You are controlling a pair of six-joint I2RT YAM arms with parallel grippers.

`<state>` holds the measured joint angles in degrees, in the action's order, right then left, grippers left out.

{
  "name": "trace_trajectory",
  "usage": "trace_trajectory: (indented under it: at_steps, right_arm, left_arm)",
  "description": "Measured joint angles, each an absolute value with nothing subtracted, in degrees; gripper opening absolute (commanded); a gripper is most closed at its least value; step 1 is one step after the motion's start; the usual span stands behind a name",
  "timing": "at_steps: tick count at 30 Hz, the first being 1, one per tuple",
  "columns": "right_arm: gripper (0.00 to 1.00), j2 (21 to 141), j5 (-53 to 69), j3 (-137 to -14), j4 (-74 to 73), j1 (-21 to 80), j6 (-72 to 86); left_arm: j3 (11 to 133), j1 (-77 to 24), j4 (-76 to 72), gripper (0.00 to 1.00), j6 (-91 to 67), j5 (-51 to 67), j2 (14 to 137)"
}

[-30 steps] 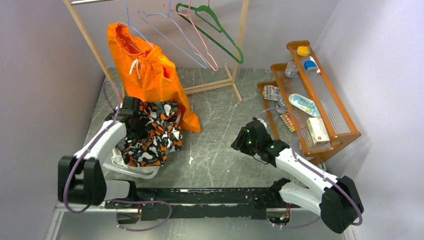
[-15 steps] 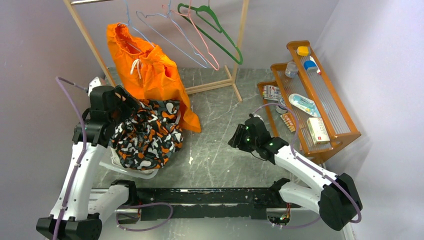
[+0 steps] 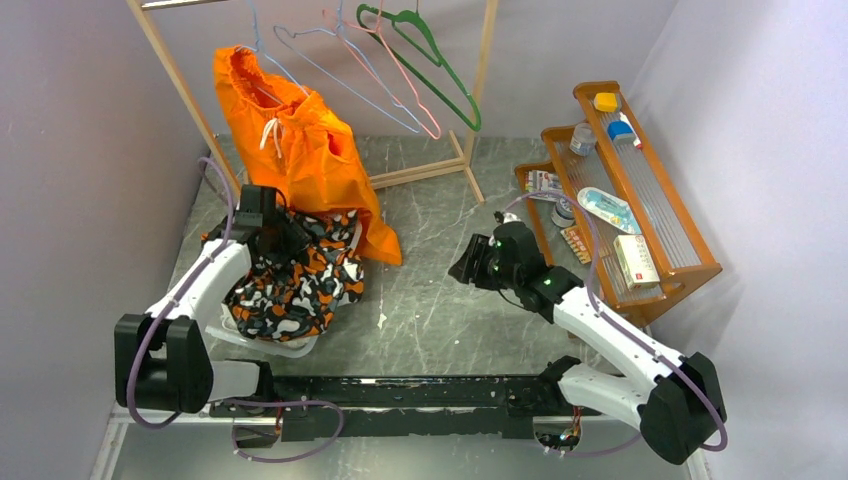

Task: Remove the shorts from the hanger
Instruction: Place the shorts in the basket.

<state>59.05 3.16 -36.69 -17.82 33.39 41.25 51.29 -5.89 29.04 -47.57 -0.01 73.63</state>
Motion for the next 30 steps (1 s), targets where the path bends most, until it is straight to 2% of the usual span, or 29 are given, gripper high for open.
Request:
trace_trajectory:
  at_steps: [7,14,22,30]
  right_arm:
    - [0.52,60.90,9.52,-46.26,-14.44,33.89,34.65]
    - [0.54,64.90,12.43,-60.80,-9.63,39.29,23.03]
    - [0.55,77.21,11.31,-78.74,-8.05,46.33,11.53]
    - [0.56,90.32,9.04,-93.06,-8.23,46.50,6.98]
  left_arm:
    - [44.77,-4.69,28.18,0.58,-55.24,-2.17,74.15]
    - [45.39,-4.60,32.14,0.74,-55.88,-4.95,68.99]
    - [49.54,-4.58,39.46,0.89,-52.10,-8.78,59.09]
    - [49.56,-4.58,40.64,0.91,-47.44,-12.91,46.35]
